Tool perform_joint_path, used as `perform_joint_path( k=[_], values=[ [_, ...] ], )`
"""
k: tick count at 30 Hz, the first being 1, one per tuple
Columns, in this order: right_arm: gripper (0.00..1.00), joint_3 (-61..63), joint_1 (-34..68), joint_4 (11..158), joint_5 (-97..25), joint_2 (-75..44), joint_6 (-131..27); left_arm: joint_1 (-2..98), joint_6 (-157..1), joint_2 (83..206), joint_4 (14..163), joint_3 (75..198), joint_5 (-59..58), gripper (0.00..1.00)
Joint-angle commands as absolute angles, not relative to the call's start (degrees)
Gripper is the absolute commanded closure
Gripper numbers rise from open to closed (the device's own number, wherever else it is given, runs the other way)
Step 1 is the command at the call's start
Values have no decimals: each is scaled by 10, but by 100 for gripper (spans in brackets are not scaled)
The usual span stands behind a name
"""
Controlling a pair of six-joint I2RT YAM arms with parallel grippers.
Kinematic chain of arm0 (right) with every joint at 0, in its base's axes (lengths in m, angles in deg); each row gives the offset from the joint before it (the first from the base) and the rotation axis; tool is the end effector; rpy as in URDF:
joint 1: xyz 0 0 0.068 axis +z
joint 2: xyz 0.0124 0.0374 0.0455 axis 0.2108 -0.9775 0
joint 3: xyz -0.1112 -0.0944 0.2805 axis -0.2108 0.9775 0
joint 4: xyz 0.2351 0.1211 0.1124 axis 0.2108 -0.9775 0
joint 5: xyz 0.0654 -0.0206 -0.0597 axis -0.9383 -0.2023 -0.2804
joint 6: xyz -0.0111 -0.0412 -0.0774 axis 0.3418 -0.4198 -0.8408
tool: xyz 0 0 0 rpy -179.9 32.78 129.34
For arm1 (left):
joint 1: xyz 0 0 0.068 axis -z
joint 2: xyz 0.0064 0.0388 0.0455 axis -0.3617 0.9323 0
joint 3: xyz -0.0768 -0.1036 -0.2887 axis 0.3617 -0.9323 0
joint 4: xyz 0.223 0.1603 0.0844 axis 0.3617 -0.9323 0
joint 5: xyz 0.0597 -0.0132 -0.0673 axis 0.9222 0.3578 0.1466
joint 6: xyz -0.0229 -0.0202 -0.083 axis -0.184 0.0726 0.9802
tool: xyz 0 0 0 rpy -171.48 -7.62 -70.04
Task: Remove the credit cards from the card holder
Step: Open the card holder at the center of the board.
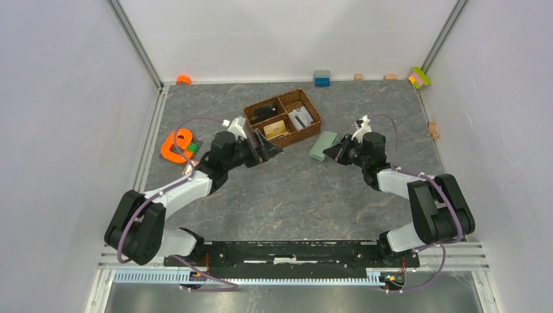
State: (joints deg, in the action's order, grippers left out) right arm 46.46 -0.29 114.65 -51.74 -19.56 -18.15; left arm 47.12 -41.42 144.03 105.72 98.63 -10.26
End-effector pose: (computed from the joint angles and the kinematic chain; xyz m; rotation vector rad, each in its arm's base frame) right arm 0.3184 0.0982 0.1712 0.2562 2.0955 0.9683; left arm 0.2809 -0.1635 0.2272 -0.1875 2.0992 -1.1305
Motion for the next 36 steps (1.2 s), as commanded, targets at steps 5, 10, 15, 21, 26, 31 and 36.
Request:
perform_joint_path(
  k=[5, 10, 15, 21, 26, 31, 36],
  values=[
    [85, 459, 80, 1108, -546, -135, -253, 538, -491, 1508, 980, 1077, -93, 2],
    [35, 427, 88, 1012, -443, -124, -311, 545, -494, 1529, 944, 1102, -92, 3],
    [26, 428, 87, 1008, -405, -144, -321, 553, -515, 1547, 907, 1124, -72, 4],
    [27, 410, 88, 1028, -453, -220, -312, 558, -531, 1597, 893, 1149, -74, 4],
    [29, 403, 89, 1044, -471, -249, -310, 557, -520, 1670, 903, 1181, -131, 12],
    [31, 398, 89, 1049, -479, -270, -305, 558, -526, 1689, 896, 1190, -132, 12],
    [39, 404, 91, 1077, -517, -279, -289, 560, -525, 1714, 894, 1203, -147, 13]
  ],
)
